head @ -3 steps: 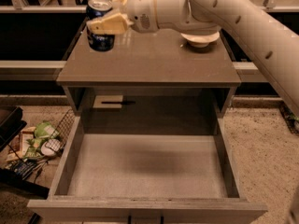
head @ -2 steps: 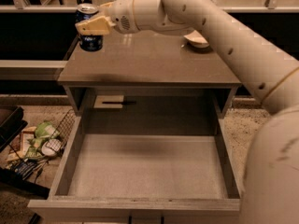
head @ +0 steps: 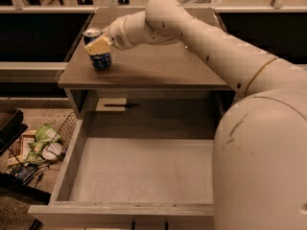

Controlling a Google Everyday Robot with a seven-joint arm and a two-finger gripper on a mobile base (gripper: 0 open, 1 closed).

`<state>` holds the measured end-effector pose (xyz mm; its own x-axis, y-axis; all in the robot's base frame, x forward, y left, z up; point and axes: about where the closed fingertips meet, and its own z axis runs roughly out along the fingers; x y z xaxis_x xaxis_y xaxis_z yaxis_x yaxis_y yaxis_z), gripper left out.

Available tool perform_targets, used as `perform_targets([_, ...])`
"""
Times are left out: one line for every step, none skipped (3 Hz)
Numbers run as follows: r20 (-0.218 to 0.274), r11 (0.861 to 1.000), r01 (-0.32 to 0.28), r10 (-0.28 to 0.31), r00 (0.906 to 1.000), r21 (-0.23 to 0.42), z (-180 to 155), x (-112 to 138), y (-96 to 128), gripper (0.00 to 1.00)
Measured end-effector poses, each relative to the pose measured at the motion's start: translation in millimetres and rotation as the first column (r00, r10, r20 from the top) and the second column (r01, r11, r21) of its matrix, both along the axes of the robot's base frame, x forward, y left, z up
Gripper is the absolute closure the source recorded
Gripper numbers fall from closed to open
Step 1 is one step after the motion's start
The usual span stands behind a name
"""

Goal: Pick pepsi can from top drawer and place on counter

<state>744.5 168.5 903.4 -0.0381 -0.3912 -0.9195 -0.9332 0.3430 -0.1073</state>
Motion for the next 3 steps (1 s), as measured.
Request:
perform_targets([-0.003, 1.000, 0.002, -0.002, 1.0000, -0.009, -4.5, 0.8, 0.3, 0.81])
perform_targets([-0.005, 1.000, -0.002, 0.002, 1.0000, -0.010, -5.9, 0.1, 3.3, 0.59])
perform_targets([-0.007, 1.000, -0.007, 0.007, 1.0000, -0.010, -7.2, -0.8, 6.3, 0.36])
